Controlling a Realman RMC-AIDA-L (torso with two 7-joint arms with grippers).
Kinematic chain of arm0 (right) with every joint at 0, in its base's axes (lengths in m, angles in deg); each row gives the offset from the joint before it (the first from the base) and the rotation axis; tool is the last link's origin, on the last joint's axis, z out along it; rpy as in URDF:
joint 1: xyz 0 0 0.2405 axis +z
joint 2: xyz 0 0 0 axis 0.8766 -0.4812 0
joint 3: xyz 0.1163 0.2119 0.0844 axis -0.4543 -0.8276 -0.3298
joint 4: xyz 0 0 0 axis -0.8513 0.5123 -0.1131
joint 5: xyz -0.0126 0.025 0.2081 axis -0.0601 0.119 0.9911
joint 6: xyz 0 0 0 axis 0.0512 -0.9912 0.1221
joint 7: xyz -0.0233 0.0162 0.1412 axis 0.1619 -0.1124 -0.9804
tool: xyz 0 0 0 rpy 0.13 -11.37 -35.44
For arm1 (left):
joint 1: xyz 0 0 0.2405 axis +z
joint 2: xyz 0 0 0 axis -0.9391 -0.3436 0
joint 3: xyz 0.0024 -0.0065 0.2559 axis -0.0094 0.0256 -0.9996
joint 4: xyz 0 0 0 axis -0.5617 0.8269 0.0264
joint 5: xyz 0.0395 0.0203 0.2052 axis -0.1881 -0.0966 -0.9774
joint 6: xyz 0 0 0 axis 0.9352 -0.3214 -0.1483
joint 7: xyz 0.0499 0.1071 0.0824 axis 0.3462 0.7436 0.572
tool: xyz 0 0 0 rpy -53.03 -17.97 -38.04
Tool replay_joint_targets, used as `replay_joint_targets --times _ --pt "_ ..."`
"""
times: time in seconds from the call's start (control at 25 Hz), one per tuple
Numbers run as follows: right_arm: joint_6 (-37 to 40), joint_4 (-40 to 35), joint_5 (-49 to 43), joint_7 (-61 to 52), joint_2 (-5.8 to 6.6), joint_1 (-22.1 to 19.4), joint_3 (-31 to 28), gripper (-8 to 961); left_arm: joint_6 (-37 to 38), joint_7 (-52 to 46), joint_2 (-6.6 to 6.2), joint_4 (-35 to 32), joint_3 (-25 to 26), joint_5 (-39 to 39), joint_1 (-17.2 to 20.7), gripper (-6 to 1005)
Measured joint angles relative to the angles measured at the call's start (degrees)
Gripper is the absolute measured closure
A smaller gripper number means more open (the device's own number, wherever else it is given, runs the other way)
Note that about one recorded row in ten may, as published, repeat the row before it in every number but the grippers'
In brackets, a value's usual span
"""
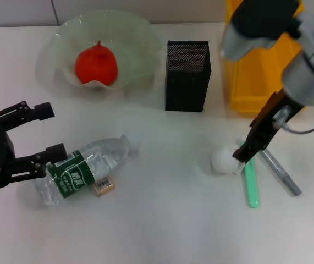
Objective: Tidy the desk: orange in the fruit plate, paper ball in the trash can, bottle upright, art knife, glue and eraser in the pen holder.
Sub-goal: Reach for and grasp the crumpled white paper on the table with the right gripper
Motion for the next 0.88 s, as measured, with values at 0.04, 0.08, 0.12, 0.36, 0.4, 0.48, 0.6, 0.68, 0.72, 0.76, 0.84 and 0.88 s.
replay_joint_targets --times 0.04,0.08,0.12,0.36,0.4,0.48,0.6,0.68,0.72,0.76,0.84,0.88 --pt "-1.01 0.96 -0.06 -0.41 -0.02 0.17 1.3 241 -0.09 0.03 0.09 0.16 0.04 -0.21 -0.14 139" --pt "-2.07 1.87 -0.08 -0.76 -0.04 0.34 2.52 242 -0.13 0.03 0.15 0.23 0.06 -0.43 -0.22 139" --pt "-3.04 2.66 -0.08 -0.96 -0.09 0.47 3.57 242 -0.13 0.03 0.19 0.27 0.09 -0.69 -0.32 139" --pt "-7.61 7.42 0.22 -2.22 -0.26 1.78 7.25 245 -0.43 0.09 0.66 0.34 0.72 -2.28 -0.72 139" --pt "-8.19 8.22 0.22 -2.25 -0.26 1.98 7.54 245 -0.51 0.09 0.72 0.34 0.76 -2.33 -0.74 139" --pt "-9.16 9.72 0.26 -2.25 -0.28 2.38 8.04 246 -0.82 0.17 0.87 0.34 0.77 -2.58 -0.81 139" --pt "-10.18 11.11 0.67 -2.38 -0.34 2.94 9.23 247 -1.24 0.53 1.02 0.43 0.77 -2.89 -0.87 139" --pt "-10.69 11.41 1.34 -2.45 -0.38 3.04 9.89 248 -1.54 0.64 1.06 0.55 0.77 -2.94 -0.89 139" --pt "-11.0 11.51 1.63 -2.49 -0.38 3.07 10.24 249 -1.63 0.68 1.07 0.64 0.77 -2.93 -0.92 139" --pt "-11.38 11.68 1.77 -2.54 -0.38 3.1 10.59 249 -1.69 0.71 1.07 0.7 0.77 -2.94 -0.95 139" --pt "-12.11 12.2 1.86 -2.66 -0.38 3.17 11.29 250 -1.74 0.79 1.07 0.86 0.77 -2.94 -1.03 139" --pt "-12.52 12.72 1.89 -2.72 -0.38 3.26 11.63 251 -1.77 0.81 1.07 0.87 0.77 -2.94 -1.03 139"
